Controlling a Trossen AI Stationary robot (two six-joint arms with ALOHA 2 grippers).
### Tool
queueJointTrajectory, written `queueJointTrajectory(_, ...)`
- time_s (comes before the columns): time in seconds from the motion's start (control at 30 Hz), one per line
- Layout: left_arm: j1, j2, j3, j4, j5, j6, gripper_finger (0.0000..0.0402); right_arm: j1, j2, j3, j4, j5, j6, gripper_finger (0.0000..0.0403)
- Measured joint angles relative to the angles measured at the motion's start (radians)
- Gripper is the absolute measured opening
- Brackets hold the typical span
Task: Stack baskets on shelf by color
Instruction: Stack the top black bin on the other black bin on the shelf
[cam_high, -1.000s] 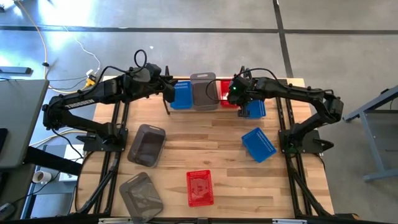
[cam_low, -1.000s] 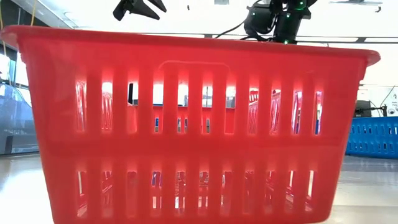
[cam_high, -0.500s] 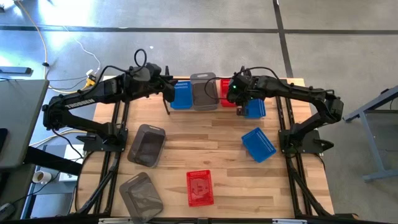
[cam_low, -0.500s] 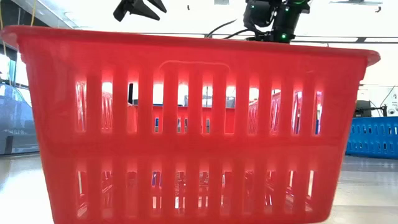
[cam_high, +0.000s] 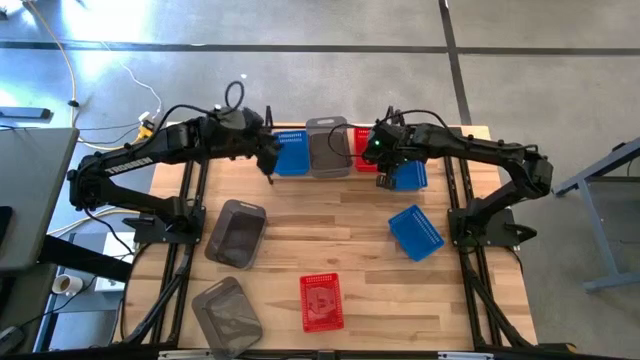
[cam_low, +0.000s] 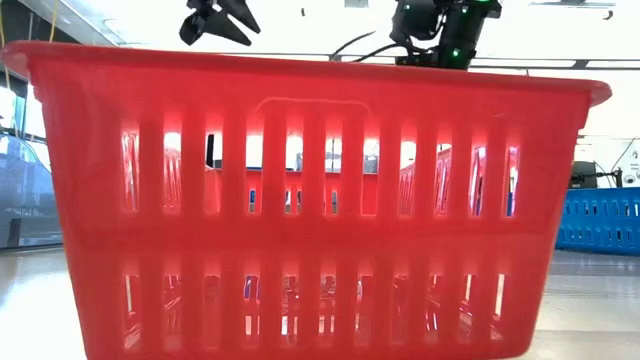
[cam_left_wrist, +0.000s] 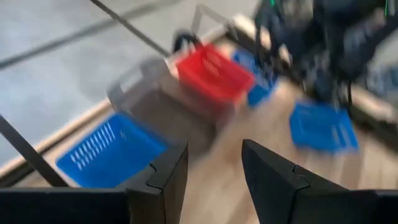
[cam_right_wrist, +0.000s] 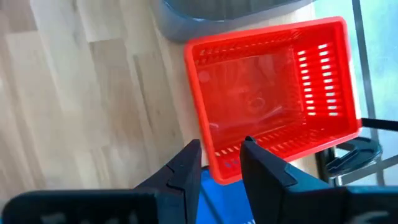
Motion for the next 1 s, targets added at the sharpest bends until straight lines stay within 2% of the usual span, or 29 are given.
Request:
queueJointTrajectory(0.13, -0.029, 0.000, 0.000, -0.139, 0.071, 0.059, 0.0141, 0.027, 0.000, 0.000, 0.000, 0.001, 0.089, 0.0098)
queueJointTrajectory(0.47, -0.176, -0.024, -0.001, -0.461, 0.075, 0.197, 0.0141, 0.095, 0.000, 0.000, 0.015, 0.003, 0.269, 0.0098)
queueJointTrajectory(0.6, -0.266, -0.065, -0.027, -0.537, 0.114, 0.241, 0.0141, 0.122, 0.000, 0.000, 0.025, 0.005, 0.330, 0.0098)
queueJointTrajectory(0.8, -0.420, -0.150, -0.123, -0.589, 0.199, 0.148, 0.0141, 0.160, 0.000, 0.000, 0.044, 0.006, 0.414, 0.0098)
queueJointTrajectory(1.0, -0.593, -0.204, -0.200, -0.589, 0.204, 0.007, 0.0141, 0.192, 0.000, 0.000, 0.054, 0.017, 0.466, 0.0098)
